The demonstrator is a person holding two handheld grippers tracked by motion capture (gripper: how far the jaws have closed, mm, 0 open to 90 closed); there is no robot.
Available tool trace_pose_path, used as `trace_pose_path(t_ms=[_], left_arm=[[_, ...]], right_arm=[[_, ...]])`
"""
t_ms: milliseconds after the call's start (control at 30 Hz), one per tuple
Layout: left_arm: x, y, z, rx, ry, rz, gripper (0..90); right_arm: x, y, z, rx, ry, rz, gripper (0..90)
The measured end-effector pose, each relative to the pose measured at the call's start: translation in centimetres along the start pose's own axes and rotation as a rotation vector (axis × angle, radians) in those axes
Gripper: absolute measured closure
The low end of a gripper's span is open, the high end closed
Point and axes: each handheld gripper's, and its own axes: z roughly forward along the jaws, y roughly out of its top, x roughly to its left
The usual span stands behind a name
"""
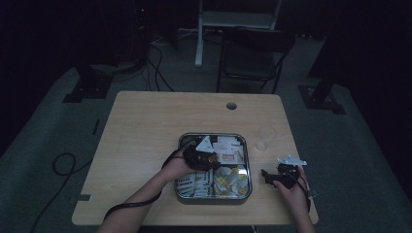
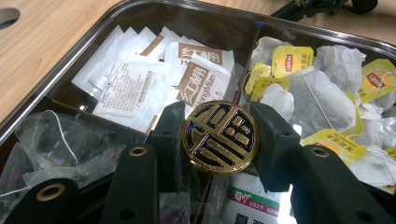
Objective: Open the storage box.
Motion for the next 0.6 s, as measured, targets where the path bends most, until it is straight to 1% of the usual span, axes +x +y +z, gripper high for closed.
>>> trace_pose_path(t_ms=[100, 267, 400, 467, 567, 600], left_arm=[[-0.1, 0.2, 0.0, 0.015, 0.009, 0.006, 59.4], [-0.2, 0.5, -0.2, 0.029, 0.011, 0.007, 59.7], [-0.3, 0.7, -0.5, 0.024, 0.013, 0.015, 59.7], [-0.2, 0.8, -0.8, 0.018, 0.015, 0.007, 59.7], [-0.2, 1.1, -1.2, 0.011, 0.021, 0.014, 59.7], [-0.2, 1.2, -1.4, 0.003, 0.029, 0.009, 59.7]], right_arm=[[0.0, 0.0, 0.0, 0.000, 0.000, 0.001, 10.8], [0.0, 0.0, 0.0, 0.000, 0.000, 0.000, 10.8], [0.0, 0.0, 0.0, 0.000, 0.000, 0.001, 10.8], [0.0, 0.0, 0.0, 0.000, 0.000, 0.001, 10.8], [0.0, 0.0, 0.0, 0.000, 0.000, 0.001, 10.8], [0.0, 0.0, 0.0, 0.000, 0.000, 0.001, 10.8]])
